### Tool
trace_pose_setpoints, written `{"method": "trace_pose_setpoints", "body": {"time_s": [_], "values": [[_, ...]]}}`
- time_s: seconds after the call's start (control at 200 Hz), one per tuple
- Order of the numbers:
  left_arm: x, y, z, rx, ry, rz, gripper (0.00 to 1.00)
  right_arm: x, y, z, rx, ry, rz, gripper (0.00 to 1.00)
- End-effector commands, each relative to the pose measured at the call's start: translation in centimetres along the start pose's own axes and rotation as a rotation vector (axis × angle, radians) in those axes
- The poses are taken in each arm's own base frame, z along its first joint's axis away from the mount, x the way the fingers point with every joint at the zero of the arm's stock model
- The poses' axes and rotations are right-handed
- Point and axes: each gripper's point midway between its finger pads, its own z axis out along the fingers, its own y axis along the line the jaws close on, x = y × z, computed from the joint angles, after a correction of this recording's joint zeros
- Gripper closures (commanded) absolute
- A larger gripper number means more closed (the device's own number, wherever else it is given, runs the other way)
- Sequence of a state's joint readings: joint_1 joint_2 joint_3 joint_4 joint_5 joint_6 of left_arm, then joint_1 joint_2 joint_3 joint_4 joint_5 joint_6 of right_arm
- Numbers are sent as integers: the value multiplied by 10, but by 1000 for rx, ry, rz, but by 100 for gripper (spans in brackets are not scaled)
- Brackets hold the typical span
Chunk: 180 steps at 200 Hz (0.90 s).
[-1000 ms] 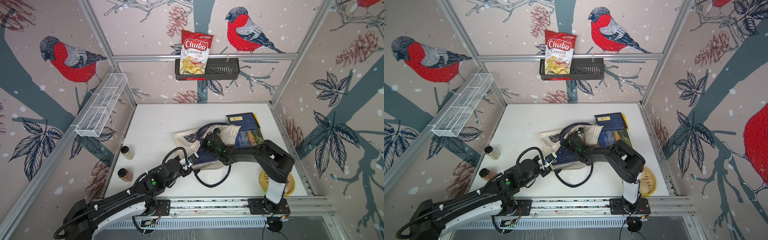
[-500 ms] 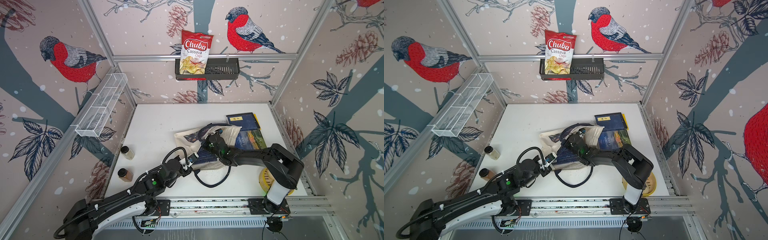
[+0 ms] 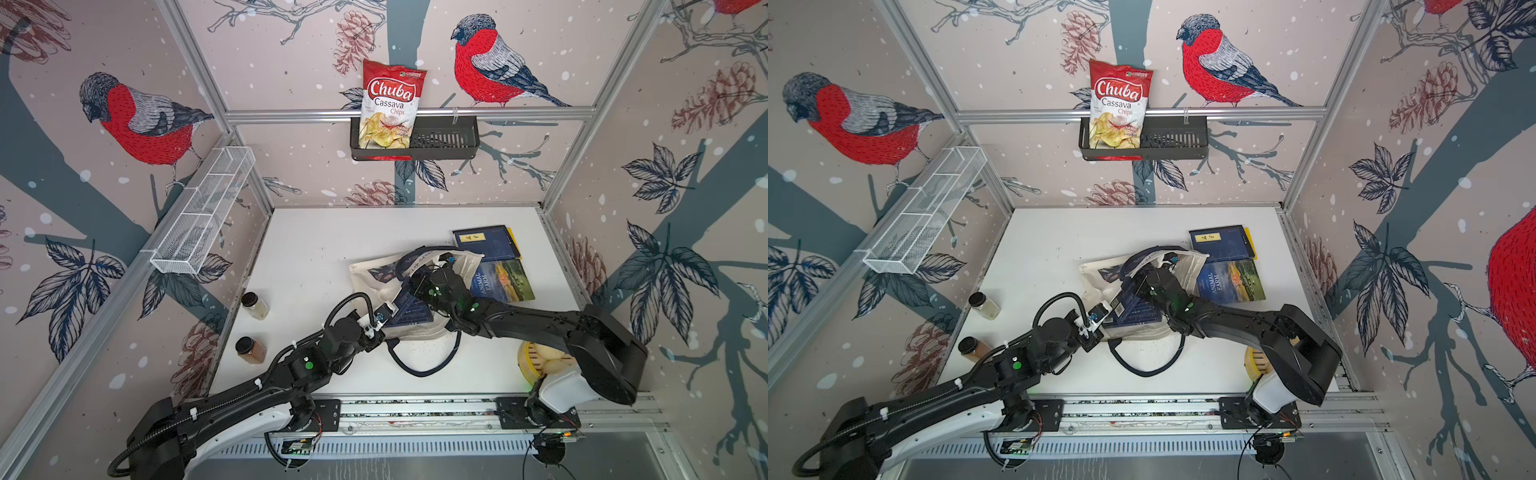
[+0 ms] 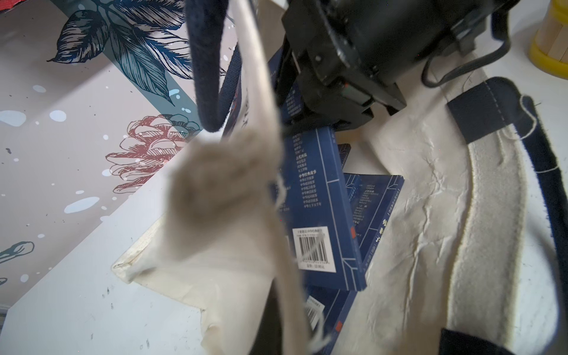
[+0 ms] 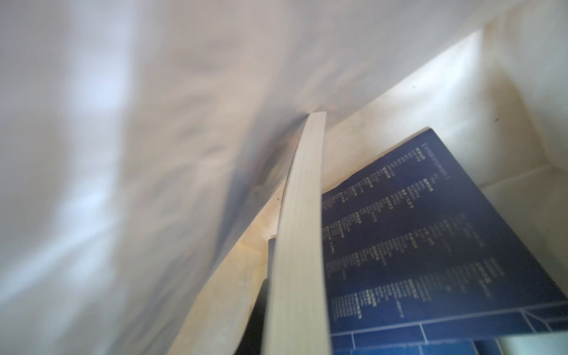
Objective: Take out the books from the canvas bag
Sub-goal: Pick up the book from the canvas bag.
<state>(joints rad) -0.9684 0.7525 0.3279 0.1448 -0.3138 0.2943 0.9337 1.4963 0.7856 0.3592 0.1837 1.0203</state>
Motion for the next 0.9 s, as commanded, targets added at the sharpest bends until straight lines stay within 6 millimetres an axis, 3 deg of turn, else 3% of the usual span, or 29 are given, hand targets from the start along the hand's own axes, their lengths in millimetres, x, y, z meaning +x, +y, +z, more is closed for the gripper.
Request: {"method": "trace_pose_setpoints", "body": {"time_s": [0.0,0.195,0.515,0.72,0.895], "values": [[-22,9,-2,-31,-83,-34,100,-4,12,-13,-22,-22,-54,100],[-24,10,-3,-35,-89,-43,100,-7,28,-43,-36,-37,-117,100],[-25,12,-3,-47,-91,-56,100,-22,31,-97,-8,-98,-214,100],[-25,12,-3,-46,-90,-58,100,-38,53,-140,-56,-198,-315,100],[-24,11,-2,-42,-86,-58,100,-48,71,-161,-94,-244,-358,100]]}}
